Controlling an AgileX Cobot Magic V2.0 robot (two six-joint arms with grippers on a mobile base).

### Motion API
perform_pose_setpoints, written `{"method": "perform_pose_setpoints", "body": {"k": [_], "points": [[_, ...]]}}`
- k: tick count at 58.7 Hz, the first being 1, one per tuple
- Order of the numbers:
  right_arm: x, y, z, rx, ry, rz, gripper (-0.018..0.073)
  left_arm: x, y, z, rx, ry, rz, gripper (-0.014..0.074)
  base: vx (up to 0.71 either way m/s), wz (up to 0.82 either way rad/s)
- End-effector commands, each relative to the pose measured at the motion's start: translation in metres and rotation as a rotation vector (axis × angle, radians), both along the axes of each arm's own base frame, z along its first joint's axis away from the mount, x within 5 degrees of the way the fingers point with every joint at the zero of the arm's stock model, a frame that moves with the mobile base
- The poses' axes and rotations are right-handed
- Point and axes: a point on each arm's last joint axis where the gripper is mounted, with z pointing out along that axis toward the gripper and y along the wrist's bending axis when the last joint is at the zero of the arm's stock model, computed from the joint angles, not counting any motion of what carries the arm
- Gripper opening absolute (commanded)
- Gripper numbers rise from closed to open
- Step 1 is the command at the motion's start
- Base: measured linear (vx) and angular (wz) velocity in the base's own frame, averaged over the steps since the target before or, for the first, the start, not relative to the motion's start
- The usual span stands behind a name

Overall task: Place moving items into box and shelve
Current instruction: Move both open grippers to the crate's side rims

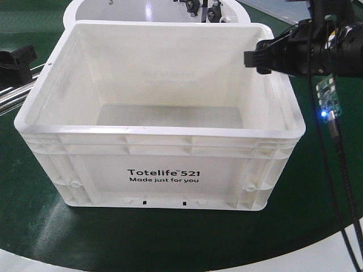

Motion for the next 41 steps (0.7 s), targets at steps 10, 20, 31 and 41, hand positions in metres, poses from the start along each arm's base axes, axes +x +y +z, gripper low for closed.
{"method": "perform_pose_setpoints", "body": {"k": [10, 20, 31, 41], "points": [[0.001, -0.006, 0.048, 0.011, 0.002, -0.081, 0.0496, -0.002, 0.000, 0.021, -0.030, -0.121, 0.001, 0.0585, 0.00, 0.00], [0.005, -0.002, 0.044, 0.038, 0.055, -0.073, 0.0496, -0.002, 0.000, 0.021, -0.030, -0.121, 0.001, 0.0585, 0.00, 0.00], [0.015, 0.004, 0.034, 0.037, 0.074, -0.055, 0.0494, -0.002, 0.000, 0.021, -0.030, -0.121, 0.001, 0.0585, 0.00, 0.00], [0.026, 0.008, 0.021, 0.022, 0.105, -0.053, 0.0494, -0.002, 0.000, 0.021, -0.030, -0.121, 0.001, 0.0585, 0.00, 0.00]]}}
